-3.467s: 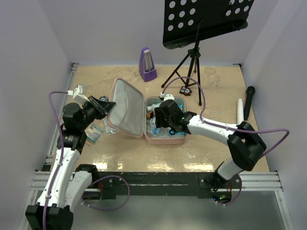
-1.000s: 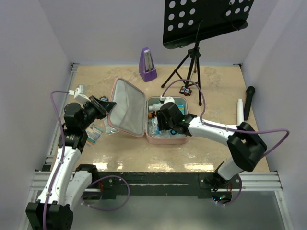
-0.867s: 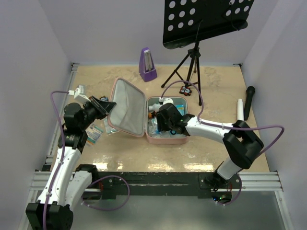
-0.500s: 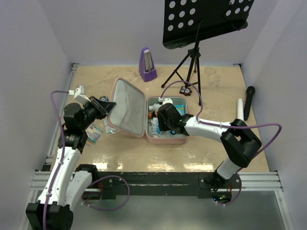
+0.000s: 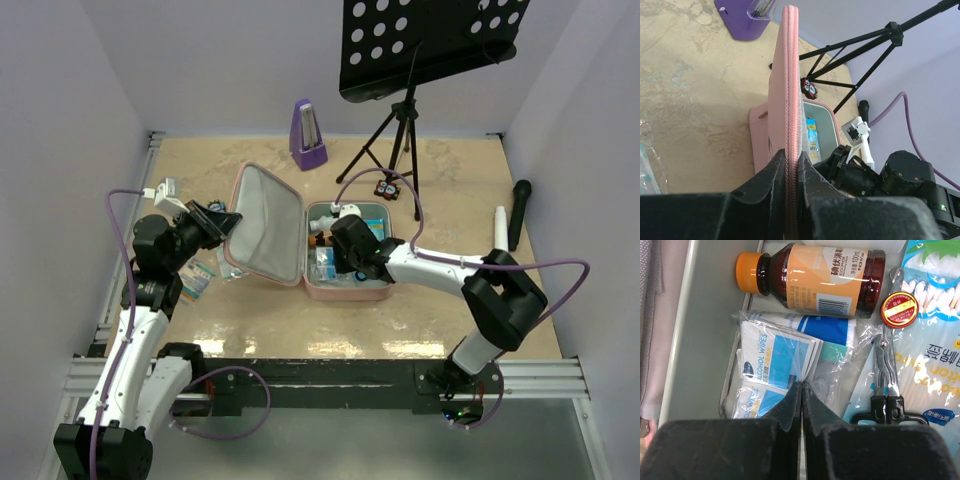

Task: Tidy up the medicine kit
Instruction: Pick up the medicine pouch from the medicine box, then place the medicine pouch inside the medicine box.

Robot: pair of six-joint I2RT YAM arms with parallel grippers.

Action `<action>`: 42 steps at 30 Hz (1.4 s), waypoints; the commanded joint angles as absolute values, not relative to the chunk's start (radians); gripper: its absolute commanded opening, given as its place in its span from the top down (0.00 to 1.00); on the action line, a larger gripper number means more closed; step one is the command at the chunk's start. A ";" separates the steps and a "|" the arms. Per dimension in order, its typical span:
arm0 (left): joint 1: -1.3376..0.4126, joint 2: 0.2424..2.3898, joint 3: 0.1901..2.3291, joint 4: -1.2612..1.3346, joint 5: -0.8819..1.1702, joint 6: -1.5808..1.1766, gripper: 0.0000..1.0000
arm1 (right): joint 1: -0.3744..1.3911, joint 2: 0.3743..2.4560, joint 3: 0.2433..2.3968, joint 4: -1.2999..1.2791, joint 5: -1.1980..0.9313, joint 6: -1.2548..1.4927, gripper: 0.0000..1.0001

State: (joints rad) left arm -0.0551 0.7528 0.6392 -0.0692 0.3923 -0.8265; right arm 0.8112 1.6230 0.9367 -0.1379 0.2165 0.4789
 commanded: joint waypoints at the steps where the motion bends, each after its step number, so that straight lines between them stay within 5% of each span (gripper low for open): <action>1: -0.058 0.749 0.626 -0.028 0.400 -0.811 1.00 | 0.813 1.543 0.989 -0.169 0.206 0.485 1.00; 26: -0.058 0.738 0.620 -0.029 0.396 -0.811 1.00 | 0.811 1.313 1.272 -0.293 0.118 0.443 1.00; 42: -0.058 0.726 0.647 0.018 0.411 -0.857 1.00 | 0.897 1.525 1.633 -0.313 0.198 0.413 1.00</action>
